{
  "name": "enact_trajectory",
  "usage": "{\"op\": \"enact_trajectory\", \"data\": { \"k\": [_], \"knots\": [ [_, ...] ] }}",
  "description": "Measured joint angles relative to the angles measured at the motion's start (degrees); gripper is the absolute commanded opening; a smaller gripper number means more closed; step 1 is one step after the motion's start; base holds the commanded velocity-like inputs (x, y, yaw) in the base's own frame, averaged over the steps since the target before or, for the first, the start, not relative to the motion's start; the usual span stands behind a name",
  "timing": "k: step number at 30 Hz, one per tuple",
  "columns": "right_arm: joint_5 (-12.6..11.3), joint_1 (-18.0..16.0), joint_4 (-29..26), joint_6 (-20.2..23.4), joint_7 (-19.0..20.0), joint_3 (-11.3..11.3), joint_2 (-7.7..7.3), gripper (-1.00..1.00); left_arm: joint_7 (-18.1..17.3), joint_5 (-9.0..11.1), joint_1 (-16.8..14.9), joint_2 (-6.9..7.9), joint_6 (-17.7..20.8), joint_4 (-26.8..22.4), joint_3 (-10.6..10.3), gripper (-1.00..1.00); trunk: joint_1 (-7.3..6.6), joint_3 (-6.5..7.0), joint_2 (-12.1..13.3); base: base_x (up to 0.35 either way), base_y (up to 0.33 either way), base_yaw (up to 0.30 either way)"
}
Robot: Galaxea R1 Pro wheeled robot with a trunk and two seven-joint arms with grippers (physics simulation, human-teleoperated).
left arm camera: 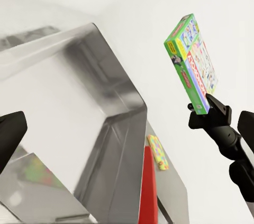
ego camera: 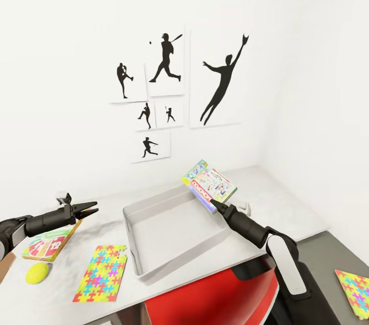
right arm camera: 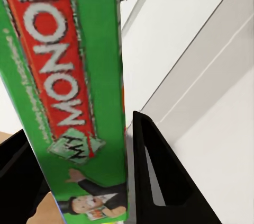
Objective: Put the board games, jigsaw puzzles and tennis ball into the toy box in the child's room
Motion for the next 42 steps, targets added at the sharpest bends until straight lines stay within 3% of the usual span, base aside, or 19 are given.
{"op": "enact_trajectory", "data": {
  "k": [2,6,9,14,18,26,33,42],
  "knots": [
    [0.07,0.00,-0.05,0.03,-0.25,0.13,0.04,-1.00,0.00,0.06,-0.01,0.13,0.00,0.00,0.02,1.00,0.00,0.00,0.00,0.000,0.020,0.000],
    [-0.08,-0.03,0.13,0.09,-5.56,0.53,0.49,-1.00,0.00,0.09,0.01,0.18,0.00,0.00,0.01,1.00,0.00,0.00,0.00,0.000,0.005,0.000],
    [-1.17,-2.03,0.28,0.72,-14.62,0.66,2.98,-1.00,0.01,0.09,0.03,-0.04,0.00,0.00,-0.01,1.00,0.00,0.01,0.01,0.000,0.000,0.000],
    [-0.42,-9.77,5.88,1.92,-26.93,0.49,7.35,-1.00,0.01,0.10,0.04,-0.11,0.00,0.00,0.03,1.00,0.00,0.00,0.01,0.000,0.000,0.000],
    [-1.03,-13.13,11.18,1.75,-29.75,0.44,8.51,-1.00,0.01,0.10,0.02,0.02,0.00,0.00,0.02,1.00,0.00,0.00,0.01,0.000,0.000,0.000],
    [-0.89,-16.93,20.52,0.93,-31.06,0.18,8.87,-1.00,0.01,0.10,0.02,0.17,0.00,0.00,0.04,1.00,0.00,0.00,0.01,0.000,0.000,0.000],
    [-2.01,-17.13,22.29,-0.12,-34.49,-0.15,8.84,-1.00,0.01,0.10,0.03,0.00,0.00,0.00,0.02,1.00,0.00,0.00,0.01,0.000,0.000,0.000],
    [-6.94,-17.48,22.50,-0.17,-39.59,-0.11,8.91,-1.00,0.01,0.10,0.02,-0.08,0.00,0.00,0.03,1.00,0.00,0.00,0.01,0.000,0.000,0.000]
  ]
}}
